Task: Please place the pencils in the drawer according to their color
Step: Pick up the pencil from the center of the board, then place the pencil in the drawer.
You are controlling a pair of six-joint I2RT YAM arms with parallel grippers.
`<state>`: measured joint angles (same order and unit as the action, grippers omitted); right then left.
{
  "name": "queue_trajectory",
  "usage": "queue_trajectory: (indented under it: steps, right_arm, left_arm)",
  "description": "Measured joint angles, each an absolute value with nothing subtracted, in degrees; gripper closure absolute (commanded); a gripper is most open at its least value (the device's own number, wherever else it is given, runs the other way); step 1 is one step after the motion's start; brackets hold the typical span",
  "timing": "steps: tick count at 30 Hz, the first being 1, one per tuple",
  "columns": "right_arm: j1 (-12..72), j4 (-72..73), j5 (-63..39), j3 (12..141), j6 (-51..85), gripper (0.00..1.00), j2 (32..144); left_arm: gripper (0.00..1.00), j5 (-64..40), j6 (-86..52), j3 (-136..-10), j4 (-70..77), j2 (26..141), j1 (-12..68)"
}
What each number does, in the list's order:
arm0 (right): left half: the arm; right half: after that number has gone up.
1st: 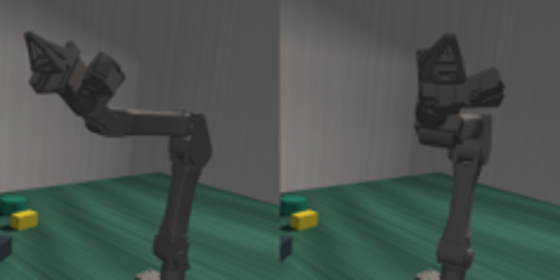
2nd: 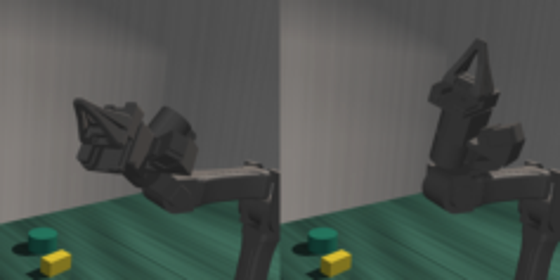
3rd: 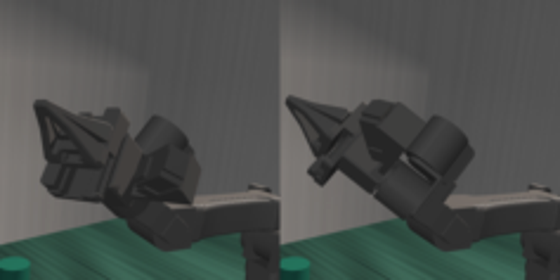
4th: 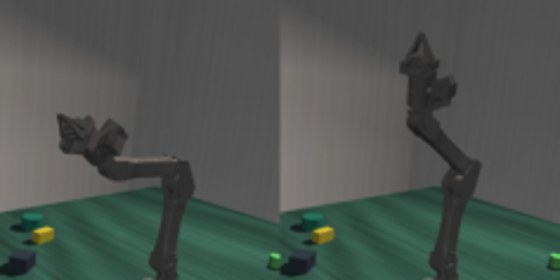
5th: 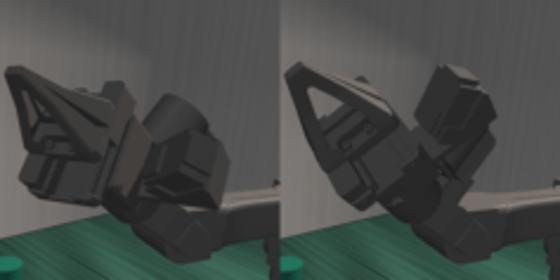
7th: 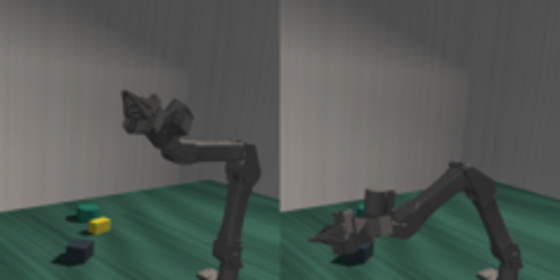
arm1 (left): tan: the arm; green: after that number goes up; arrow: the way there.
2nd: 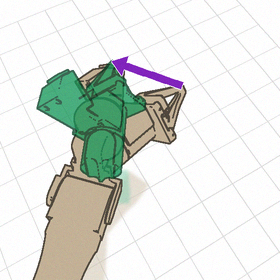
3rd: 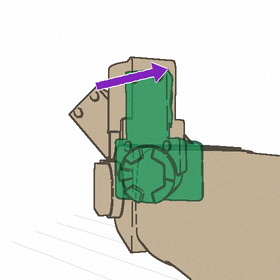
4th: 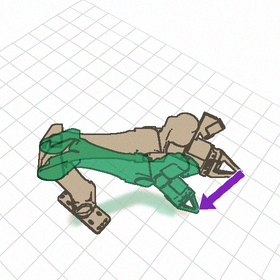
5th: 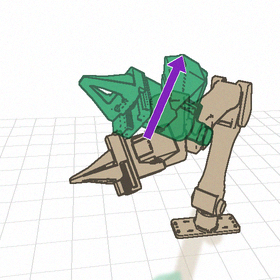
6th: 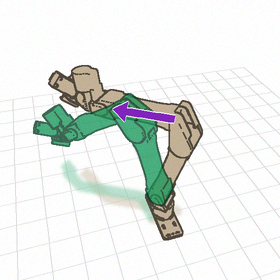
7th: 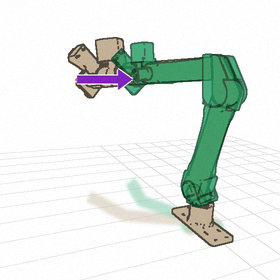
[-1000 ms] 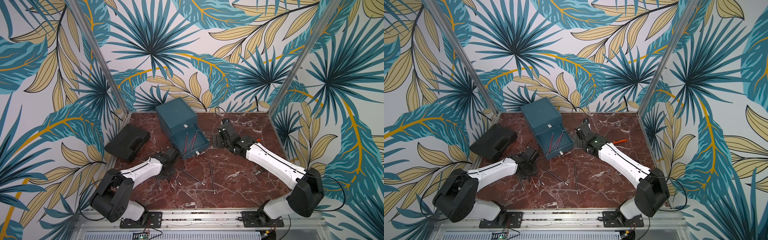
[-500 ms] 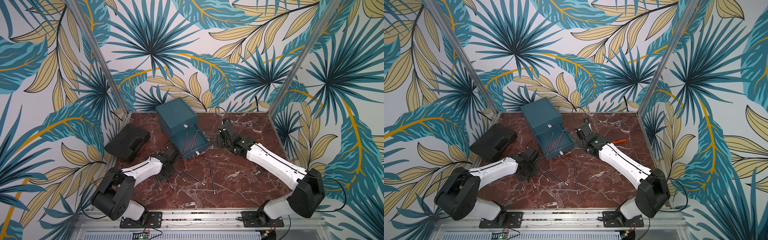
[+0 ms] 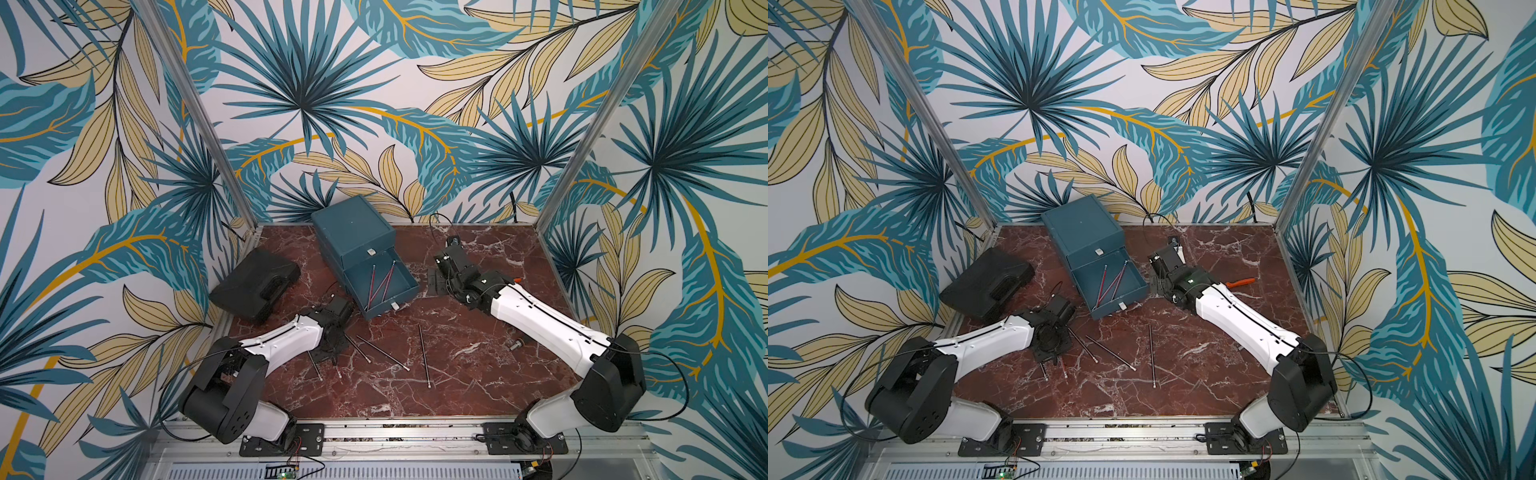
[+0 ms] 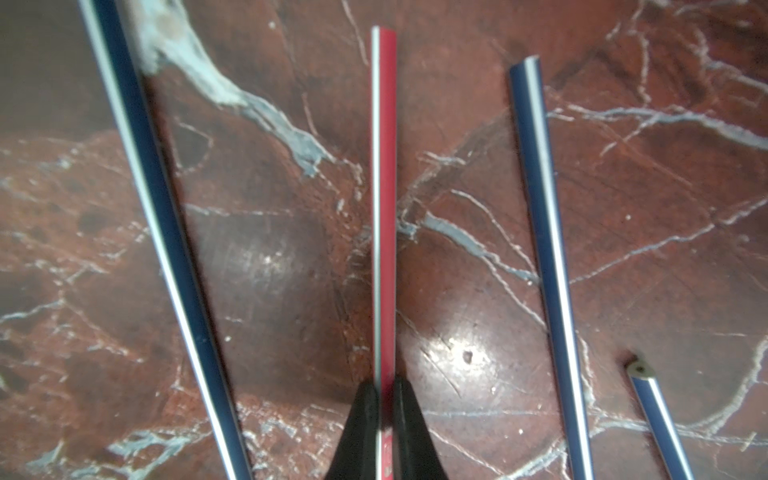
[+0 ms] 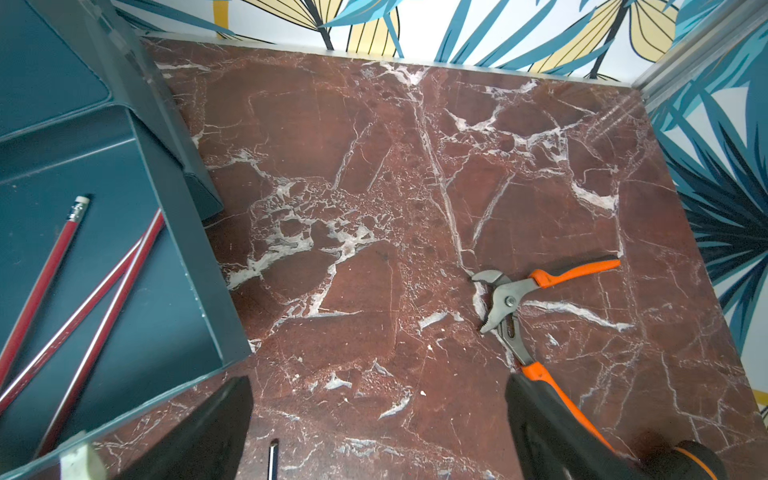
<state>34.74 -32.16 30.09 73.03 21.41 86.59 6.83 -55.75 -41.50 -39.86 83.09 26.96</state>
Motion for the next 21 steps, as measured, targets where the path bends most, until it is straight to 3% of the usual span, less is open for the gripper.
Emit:
queue_trajectory:
  steps: [7, 21]
  right_arm:
    - [34.6, -32.6, 31.2, 73.0, 23.2, 0.0, 86.6]
    - [32.5, -32.6, 28.7, 72.9, 26.5, 0.01, 86.1]
  left_arm:
    - [1.0, 8.1, -55.2, -41.0, -41.5, 80.3, 26.9]
    - [1.0, 18.6, -48.8, -48.0, -49.4, 61.8, 26.3]
